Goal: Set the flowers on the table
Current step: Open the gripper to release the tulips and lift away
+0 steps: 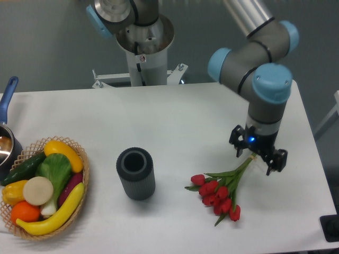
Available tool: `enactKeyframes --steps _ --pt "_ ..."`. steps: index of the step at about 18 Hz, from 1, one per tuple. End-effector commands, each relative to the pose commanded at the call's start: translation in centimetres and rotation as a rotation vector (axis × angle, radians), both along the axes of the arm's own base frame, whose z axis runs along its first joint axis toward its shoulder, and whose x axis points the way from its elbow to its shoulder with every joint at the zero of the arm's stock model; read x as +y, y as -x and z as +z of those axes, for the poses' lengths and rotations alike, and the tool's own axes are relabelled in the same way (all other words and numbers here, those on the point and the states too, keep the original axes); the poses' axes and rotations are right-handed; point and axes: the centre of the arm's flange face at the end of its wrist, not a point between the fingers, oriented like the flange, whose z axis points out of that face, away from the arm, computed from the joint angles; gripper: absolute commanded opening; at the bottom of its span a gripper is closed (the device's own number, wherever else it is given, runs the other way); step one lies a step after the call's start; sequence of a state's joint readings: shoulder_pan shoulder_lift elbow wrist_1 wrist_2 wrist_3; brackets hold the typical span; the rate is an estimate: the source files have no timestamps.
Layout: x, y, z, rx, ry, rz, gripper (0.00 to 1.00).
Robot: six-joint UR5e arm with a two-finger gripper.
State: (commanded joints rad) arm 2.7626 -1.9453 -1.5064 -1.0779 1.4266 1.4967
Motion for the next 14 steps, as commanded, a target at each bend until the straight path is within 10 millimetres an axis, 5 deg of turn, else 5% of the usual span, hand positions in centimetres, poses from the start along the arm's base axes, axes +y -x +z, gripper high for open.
enactKeyframes --steps 9,14 --pt "-9.5 1.3 4.5 -0.061 0.006 -0.143 1.00" --pt "-10.2 1.3 4.9 -0.052 -0.002 -0.175 1.00"
